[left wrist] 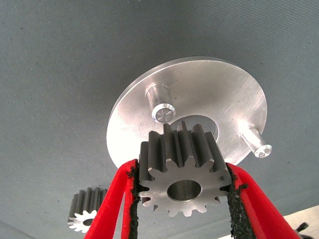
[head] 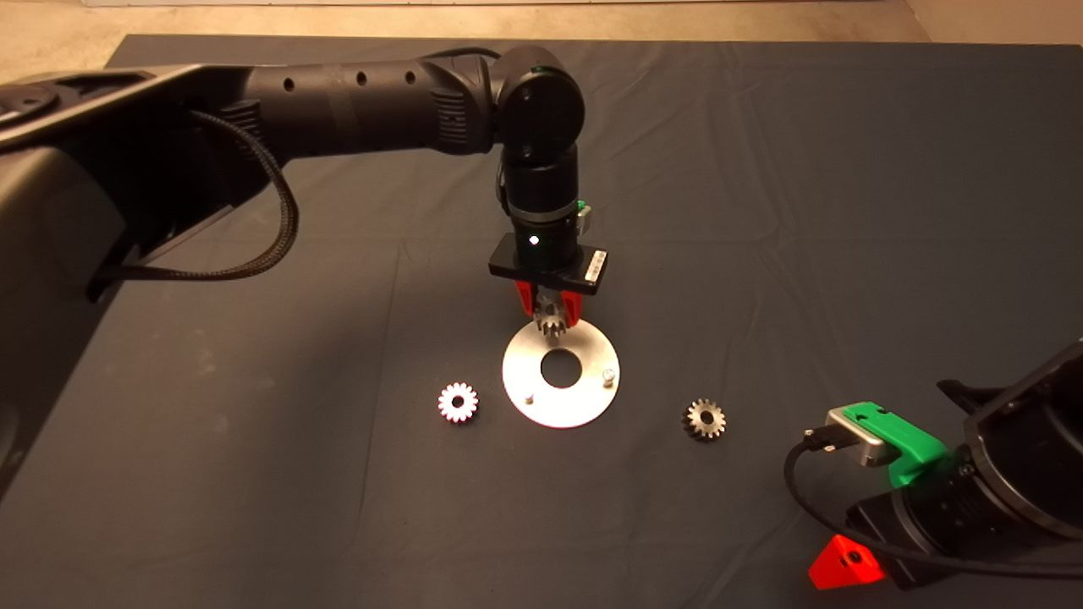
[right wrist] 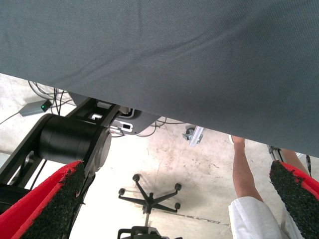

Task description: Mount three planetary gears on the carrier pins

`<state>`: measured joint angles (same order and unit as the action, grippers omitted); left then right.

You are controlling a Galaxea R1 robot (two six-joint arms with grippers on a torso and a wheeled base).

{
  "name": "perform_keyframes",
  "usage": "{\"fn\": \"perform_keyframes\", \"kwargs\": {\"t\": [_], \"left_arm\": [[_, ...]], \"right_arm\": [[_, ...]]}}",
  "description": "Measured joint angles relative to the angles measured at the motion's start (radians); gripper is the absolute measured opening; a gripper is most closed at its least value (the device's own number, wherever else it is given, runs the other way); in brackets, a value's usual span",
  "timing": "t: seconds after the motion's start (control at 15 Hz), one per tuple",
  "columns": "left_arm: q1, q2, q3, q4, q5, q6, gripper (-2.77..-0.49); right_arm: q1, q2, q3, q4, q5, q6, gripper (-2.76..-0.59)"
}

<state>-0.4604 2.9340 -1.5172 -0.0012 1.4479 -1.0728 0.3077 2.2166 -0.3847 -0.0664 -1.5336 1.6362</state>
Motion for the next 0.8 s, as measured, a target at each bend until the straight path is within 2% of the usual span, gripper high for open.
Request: {"fn": "perform_keyframes", "kwargs": {"t": [0.2, 0.33, 0.47, 0.67, 0.8], "left_arm": [[0.000, 0.000, 0.000, 0.003, 0.000, -0.027, -2.33], [0.000, 0.000, 0.000, 0.019, 0.000, -0.066, -2.33], [0.000, 0.000, 0.000, 0.033, 0.000, -0.084, -2.33], [0.000, 0.000, 0.000, 0.042, -0.001, -0.088, -2.33], [0.000, 0.000, 0.000, 0.072, -0.001, -0.088, -2.33]], "right_arm": [[0.000, 0.000, 0.000, 0.000, 0.000, 0.000, -0.60], [0.000, 0.000, 0.000, 0.000, 0.000, 0.000, -0.60], [0.000, 0.000, 0.000, 0.000, 0.000, 0.000, -0.60], [0.000, 0.000, 0.000, 0.000, 0.000, 0.000, -0.60], [0.000, 0.000, 0.000, 0.000, 0.000, 0.000, -0.60]]}}
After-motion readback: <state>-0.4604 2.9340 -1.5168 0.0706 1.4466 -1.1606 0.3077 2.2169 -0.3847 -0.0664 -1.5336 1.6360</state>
